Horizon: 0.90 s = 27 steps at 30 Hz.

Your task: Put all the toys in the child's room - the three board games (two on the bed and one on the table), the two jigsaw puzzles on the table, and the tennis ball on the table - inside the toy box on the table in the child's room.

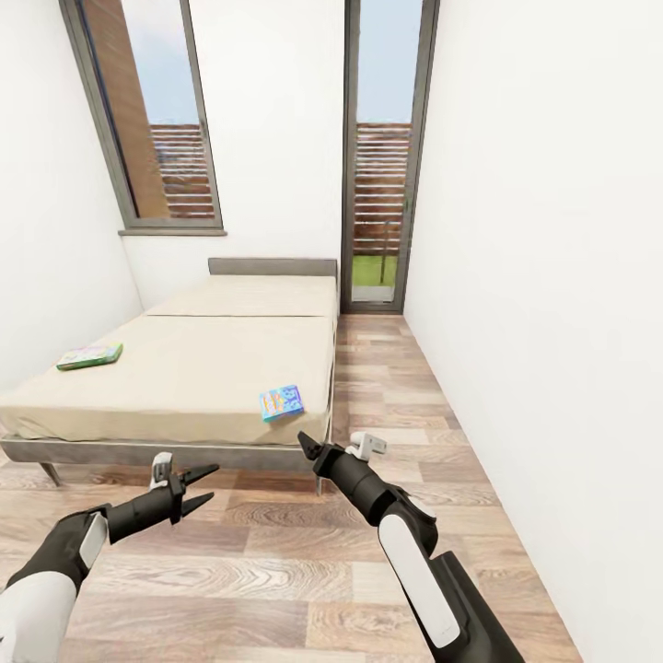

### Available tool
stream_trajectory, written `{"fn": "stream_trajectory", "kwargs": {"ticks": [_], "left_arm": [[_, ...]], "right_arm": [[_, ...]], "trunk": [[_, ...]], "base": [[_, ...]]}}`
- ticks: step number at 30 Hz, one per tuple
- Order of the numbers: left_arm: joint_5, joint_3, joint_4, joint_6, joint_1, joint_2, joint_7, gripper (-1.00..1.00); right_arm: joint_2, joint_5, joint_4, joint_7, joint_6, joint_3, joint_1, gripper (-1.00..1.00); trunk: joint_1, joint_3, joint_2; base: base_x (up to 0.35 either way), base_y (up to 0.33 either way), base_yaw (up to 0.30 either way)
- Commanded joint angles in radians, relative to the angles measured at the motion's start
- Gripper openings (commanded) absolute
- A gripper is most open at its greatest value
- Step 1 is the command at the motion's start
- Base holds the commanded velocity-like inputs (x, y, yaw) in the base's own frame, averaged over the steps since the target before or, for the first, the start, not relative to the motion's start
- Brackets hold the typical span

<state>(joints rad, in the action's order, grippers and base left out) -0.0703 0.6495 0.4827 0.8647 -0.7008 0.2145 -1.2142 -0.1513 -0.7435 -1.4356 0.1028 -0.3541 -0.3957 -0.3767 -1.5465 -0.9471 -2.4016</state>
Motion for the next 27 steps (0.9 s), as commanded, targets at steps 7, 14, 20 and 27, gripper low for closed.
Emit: {"fn": "stream_trajectory", "kwargs": {"ticks": [7, 14, 20, 27], "left_arm": [[-0.007, 0.007, 0.002, 0.007, -0.007, 0.003, -0.011, 1.0], [-0.006, 0.035, 0.004, -0.002, -0.008, -0.003, -0.01, 1.0], [-0.006, 0.044, 0.033, -0.016, -0.009, -0.007, -0.011, 1.0], [-0.009, 0.046, 0.041, -0.084, -0.009, -0.039, -0.011, 1.0]], "right_arm": [[0.0, -0.01, -0.011, 0.009, -0.003, 0.003, -0.001, 1.0], [0.002, -0.01, -0.015, 0.005, -0.004, 0.011, -0.001, 1.0], [0.002, -0.009, -0.018, -0.048, -0.005, 0.026, -0.001, 1.0], [0.003, -0.008, -0.018, -0.098, -0.004, 0.033, -0.001, 1.0]], "trunk": [[0.0, -0.001, 0.0], [0.0, -0.001, 0.0], [0.0, -0.001, 0.0], [0.0, -0.001, 0.0]], "base": [[0.0, 0.0, 0.0], [0.0, 0.0, 0.0], [0.071, 0.0, 0.0], [0.247, 0.0, 0.0]]}}
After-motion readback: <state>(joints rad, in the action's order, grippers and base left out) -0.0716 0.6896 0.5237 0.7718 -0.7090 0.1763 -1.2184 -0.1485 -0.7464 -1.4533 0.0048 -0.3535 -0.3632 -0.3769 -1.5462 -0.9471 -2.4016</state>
